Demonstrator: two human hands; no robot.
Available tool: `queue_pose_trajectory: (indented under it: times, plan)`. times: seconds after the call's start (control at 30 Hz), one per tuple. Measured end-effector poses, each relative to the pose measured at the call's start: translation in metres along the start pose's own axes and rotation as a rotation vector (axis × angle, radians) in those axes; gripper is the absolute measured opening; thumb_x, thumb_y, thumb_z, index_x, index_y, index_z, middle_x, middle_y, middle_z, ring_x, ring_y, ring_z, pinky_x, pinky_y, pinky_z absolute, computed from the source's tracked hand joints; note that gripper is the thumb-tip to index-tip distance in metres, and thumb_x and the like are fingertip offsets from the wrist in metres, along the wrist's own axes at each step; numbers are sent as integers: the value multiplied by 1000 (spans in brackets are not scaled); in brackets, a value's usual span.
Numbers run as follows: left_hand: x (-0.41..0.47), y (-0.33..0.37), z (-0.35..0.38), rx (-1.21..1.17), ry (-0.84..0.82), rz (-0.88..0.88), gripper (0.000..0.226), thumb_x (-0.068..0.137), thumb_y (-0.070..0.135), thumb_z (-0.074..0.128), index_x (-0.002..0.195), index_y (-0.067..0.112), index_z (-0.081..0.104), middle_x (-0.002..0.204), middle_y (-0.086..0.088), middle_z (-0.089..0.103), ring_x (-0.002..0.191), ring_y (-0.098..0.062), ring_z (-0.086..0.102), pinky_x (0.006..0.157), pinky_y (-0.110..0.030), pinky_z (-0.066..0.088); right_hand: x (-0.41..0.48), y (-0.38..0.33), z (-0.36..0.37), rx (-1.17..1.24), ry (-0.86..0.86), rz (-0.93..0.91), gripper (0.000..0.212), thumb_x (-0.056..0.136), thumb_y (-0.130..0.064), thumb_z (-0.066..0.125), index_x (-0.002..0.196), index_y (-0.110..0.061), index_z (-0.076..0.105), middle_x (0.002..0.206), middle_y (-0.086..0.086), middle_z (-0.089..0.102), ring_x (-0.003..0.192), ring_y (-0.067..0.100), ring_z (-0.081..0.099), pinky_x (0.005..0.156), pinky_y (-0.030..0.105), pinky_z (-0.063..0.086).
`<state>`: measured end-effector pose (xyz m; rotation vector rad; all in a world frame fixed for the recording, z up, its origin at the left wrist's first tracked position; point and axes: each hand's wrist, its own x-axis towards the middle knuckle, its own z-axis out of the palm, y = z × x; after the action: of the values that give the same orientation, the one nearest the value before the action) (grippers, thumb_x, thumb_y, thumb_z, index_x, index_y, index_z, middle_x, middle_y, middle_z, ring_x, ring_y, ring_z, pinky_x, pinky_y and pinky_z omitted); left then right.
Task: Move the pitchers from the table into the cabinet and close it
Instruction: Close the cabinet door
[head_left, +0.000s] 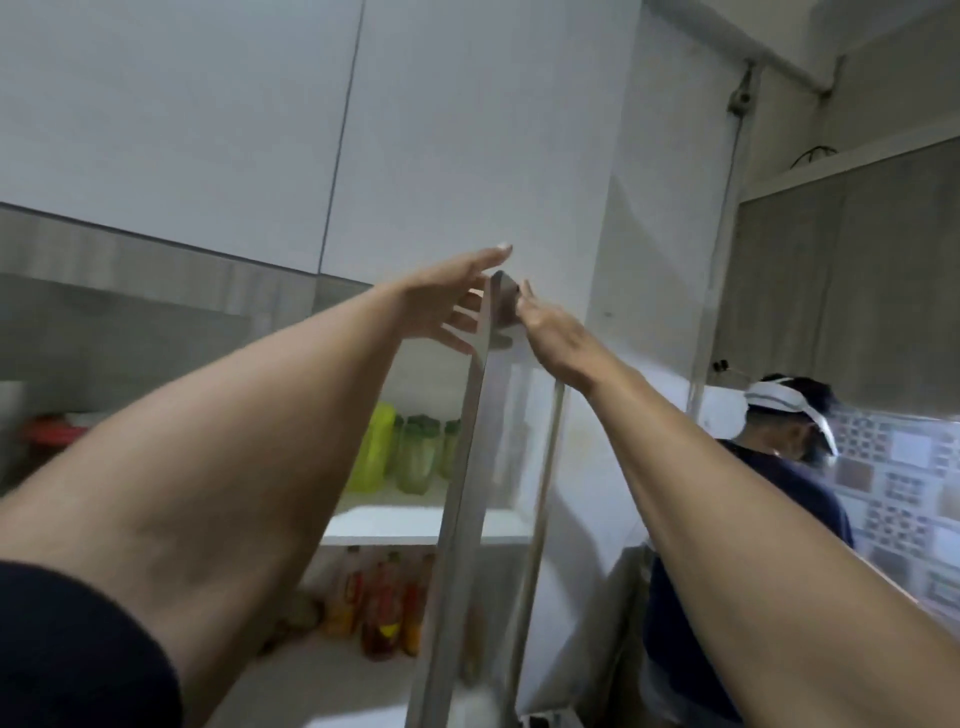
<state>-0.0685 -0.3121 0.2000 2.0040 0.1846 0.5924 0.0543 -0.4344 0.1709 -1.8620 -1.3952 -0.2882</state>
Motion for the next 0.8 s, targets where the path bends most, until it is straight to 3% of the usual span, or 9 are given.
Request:
queue_pose_trajectory:
  times: [0.07,0.17,0.27,0.37,0.47,0.53,0.63,0.73,0.8]
  plan:
    - [-8,-9,-20,-21,68,-5,50,89,55,56,113,14,70,110,-5,74,96,-24,73,85,-41,57,17,-9,26,-26,-47,-13,57,107,-32,22,161,-22,6,167,5,16,154,25,15,123,38,12]
    - [-8,-28,-45,79,334,47,26,94,27,58,111,8,65,96,-6,72,78,-16,73,63,-35,61,43,-22,63,-57,-110,-48,62,108,-36,25,161,-21,-2,169,6,8,154,26,13,123,38,12]
    - [9,-52,-76,494,615,45,26,94,19,55,116,5,61,111,-15,67,103,-32,65,83,-37,55,74,-26,96,-116,-161,-54,65,107,-40,27,160,-25,-6,168,9,-5,155,26,4,124,42,7]
    - [25,-79,-92,724,743,66,49,94,12,51,142,8,43,136,-20,55,126,-35,51,100,-36,41,107,-18,121,-223,-142,-100,66,106,-42,28,159,-29,-8,168,12,-8,155,31,-1,123,56,8]
    - [42,-111,-101,977,769,57,72,94,3,38,156,12,3,163,-19,6,149,-33,14,119,-46,18,138,1,141,-256,-129,-108,68,104,-44,30,159,-32,-9,168,9,-12,155,32,-3,121,62,8]
    - [57,-133,-110,1267,822,18,71,96,2,30,155,11,-9,161,-21,-17,150,-35,-10,120,-55,2,157,20,152,-255,-103,-113,68,104,-43,31,159,-36,-10,168,8,-15,155,31,-5,121,63,4]
    - [88,-165,-128,1471,893,18,64,102,14,23,154,8,-14,158,-21,-25,146,-36,-23,116,-56,-12,190,51,165,-256,-68,-141,68,104,-42,33,157,-43,-10,167,6,-20,154,32,-10,120,61,-1]
    - [117,-199,-137,1492,877,7,66,104,36,18,152,7,-16,159,-17,-25,144,-31,-29,115,-49,-19,216,77,181,-288,-20,-188,68,104,-45,32,156,-44,-13,165,5,-25,153,31,-17,120,60,-5]
    - [133,-213,-143,1483,874,-9,69,103,39,18,151,5,-17,158,-19,-25,141,-29,-32,116,-47,-18,233,92,191,-304,6,-223,68,104,-48,30,155,-44,-14,164,5,-28,152,29,-21,120,61,-8]
